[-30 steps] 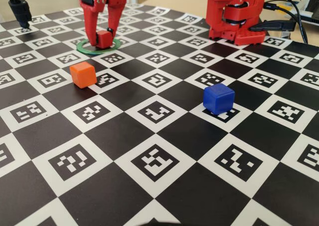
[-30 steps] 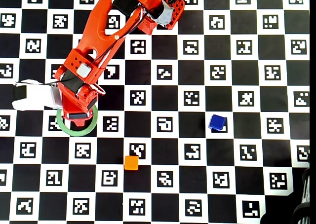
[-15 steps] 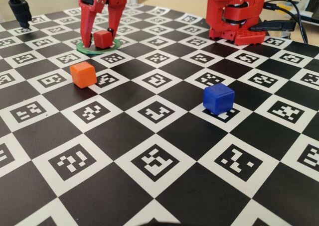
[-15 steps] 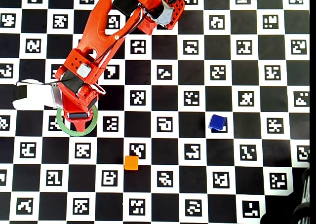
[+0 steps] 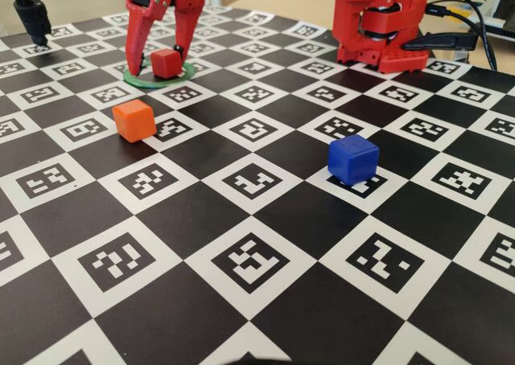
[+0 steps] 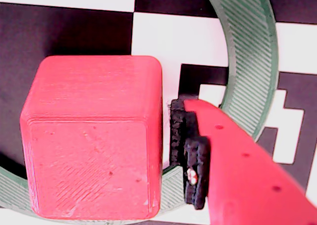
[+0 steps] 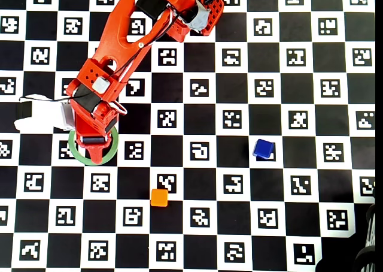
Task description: Grab the red cube then put it in the green circle then put the blue cube on top and finally the orange cube on top
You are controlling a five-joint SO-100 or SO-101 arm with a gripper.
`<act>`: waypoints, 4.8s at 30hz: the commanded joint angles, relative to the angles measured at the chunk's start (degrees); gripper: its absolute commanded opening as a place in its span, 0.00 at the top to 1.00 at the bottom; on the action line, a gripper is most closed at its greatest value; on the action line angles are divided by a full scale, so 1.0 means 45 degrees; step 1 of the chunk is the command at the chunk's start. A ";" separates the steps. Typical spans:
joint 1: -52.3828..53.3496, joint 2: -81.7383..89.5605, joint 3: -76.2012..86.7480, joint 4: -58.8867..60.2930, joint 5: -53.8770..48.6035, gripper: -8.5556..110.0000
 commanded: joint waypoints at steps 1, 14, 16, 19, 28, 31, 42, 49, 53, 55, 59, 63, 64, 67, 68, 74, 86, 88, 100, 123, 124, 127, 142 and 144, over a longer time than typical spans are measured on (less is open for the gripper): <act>0.0137 0.1016 -0.0723 -0.0039 0.0156 0.62; 0.0234 0.1406 -0.1914 0.0957 0.0195 0.62; 0.0234 0.1504 -0.2168 0.1230 0.0195 0.62; 0.0234 0.1680 -0.2754 0.1875 0.0195 0.62; 0.0234 0.2285 -0.4668 0.3809 0.0430 0.62; 0.0234 0.2266 -0.5723 0.4746 0.0645 0.62; -0.0664 0.2793 -0.7695 0.7285 0.2344 0.62; -0.2422 0.3340 -0.7676 0.8750 0.4004 0.62; -0.3945 0.3555 -0.7520 0.9434 0.5508 0.62; -0.4785 0.3652 -0.7285 0.9648 0.6426 0.62; -0.6719 0.3594 -0.7012 1.0156 0.8164 0.62; -0.8809 0.3594 -0.6484 1.0215 0.9805 0.62; -0.9316 0.3652 -0.6328 1.0098 1.0293 0.62; -1.0684 0.3750 -0.6055 0.9766 1.1797 0.62; -1.1035 0.3750 -0.6035 0.9687 1.2246 0.62; -1.2676 0.3906 -0.5234 0.8633 1.3594 0.62; -1.4395 0.3652 -0.4238 0.6621 1.5488 0.61; -1.4629 0.3789 -0.3945 0.6191 1.5566 0.61; -1.5039 0.3691 -0.1641 0.3730 1.5430 0.60; -1.4805 0.2461 0.1562 -0.0176 1.5703 0.59; -1.4824 0.2363 0.1602 -0.0215 1.5723 0.59; -1.4902 0.2227 0.1738 -0.0371 1.5762 0.59; -1.5039 0.1777 0.1777 -0.0684 1.5996 0.59; -1.5039 0.1777 0.1777 -0.0742 1.6016 0.59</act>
